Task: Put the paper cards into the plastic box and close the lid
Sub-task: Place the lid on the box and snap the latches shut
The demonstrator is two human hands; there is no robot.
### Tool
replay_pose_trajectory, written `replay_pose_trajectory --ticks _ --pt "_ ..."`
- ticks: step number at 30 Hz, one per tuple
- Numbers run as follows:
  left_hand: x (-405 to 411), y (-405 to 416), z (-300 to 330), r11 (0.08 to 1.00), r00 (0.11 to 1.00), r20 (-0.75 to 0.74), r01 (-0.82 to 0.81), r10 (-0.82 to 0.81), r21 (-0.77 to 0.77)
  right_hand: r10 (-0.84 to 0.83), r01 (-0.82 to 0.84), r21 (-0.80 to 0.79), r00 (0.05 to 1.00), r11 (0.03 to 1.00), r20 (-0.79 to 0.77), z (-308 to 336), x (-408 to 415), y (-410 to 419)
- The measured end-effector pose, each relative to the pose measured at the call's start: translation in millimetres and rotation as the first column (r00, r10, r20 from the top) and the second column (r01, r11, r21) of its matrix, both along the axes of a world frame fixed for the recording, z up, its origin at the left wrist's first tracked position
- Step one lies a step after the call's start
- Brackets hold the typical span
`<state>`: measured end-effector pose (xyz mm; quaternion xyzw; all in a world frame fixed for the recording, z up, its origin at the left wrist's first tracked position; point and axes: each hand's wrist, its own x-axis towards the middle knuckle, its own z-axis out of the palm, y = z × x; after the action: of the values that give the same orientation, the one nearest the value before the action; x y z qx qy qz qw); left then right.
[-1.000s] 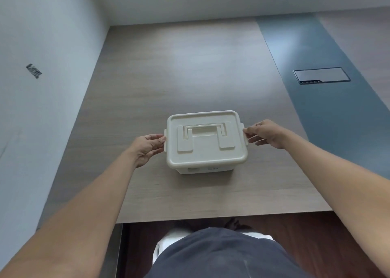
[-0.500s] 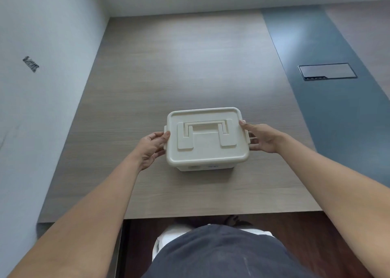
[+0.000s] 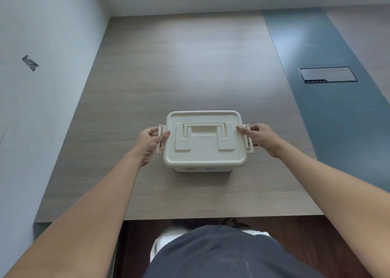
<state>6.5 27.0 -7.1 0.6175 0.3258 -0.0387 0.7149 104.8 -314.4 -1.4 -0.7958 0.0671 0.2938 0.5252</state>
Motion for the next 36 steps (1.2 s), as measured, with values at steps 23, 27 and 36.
replay_pose_trajectory --ticks 23,27,36 --pt "2.9 -38.0 -4.7 0.608 0.992 -0.045 0.106 -0.115 0.787 0.148 0.127 -0.434 0.825 0.892 0.545 -7.7 -23.0 44.4" --pt "13.0 -40.6 -4.9 0.629 0.998 -0.012 0.052 -0.069 0.776 0.126 0.138 -0.44 0.846 0.887 0.518 -4.3 -11.4 52.5" --pt "32.9 -31.2 -5.1 0.677 0.996 -0.038 0.08 -0.077 0.731 0.102 0.1 -0.397 0.884 0.912 0.457 -6.1 17.3 52.3"
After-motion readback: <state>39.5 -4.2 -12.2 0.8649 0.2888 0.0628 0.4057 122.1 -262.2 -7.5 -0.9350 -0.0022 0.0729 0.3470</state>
